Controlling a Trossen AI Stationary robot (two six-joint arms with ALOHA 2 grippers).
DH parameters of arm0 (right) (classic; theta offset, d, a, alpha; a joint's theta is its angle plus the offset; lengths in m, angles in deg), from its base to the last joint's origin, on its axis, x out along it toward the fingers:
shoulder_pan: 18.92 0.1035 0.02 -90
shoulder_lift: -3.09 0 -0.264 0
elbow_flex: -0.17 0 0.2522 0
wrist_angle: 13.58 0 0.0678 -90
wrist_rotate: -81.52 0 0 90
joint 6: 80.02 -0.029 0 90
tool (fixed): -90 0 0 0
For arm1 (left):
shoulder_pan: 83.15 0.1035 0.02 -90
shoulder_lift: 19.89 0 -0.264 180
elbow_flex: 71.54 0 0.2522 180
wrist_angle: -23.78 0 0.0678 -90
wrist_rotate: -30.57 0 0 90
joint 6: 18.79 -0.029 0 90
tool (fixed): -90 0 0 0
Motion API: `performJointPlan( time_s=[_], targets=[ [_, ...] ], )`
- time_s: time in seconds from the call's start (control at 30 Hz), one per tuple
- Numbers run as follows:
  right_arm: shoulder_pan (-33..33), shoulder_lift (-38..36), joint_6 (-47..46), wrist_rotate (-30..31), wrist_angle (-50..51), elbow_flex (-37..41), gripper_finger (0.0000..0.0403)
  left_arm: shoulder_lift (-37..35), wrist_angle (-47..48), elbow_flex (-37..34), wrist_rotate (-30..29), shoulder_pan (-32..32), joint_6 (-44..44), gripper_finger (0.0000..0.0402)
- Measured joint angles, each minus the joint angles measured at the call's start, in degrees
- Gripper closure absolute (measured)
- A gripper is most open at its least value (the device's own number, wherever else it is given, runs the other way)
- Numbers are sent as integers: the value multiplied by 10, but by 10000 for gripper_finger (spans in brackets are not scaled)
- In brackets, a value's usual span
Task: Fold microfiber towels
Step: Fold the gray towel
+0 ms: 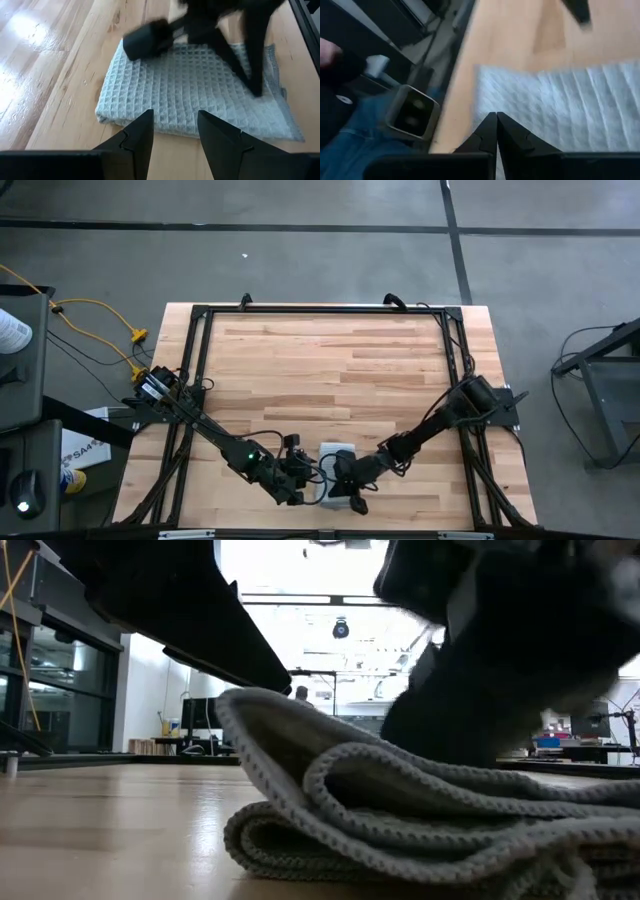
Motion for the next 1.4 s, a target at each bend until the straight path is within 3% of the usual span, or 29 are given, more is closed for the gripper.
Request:
performJointPlan(
  time_s=[0.4,0.57,0.87,1.03,1.13,1.4],
  targets=[
    [-4,-18,8,-12,-20,-1,401,0,7,0,-9,0,0,249],
    [-4,-18,9,-11,-28,-1,401,-19,81,0,-37,-3,39,252],
    [-4,-16,11,-11,-52,-1,401,-38,117,0,-75,-52,72,302],
    [-6,33,8,-46,-76,-42,401,-38,118,0,-77,-77,94,324],
    [-12,66,5,-72,-51,-75,401,-38,116,0,-77,-83,101,330],
    [-15,72,9,-60,32,-114,401,-38,109,0,-77,-87,103,332]
  ],
)
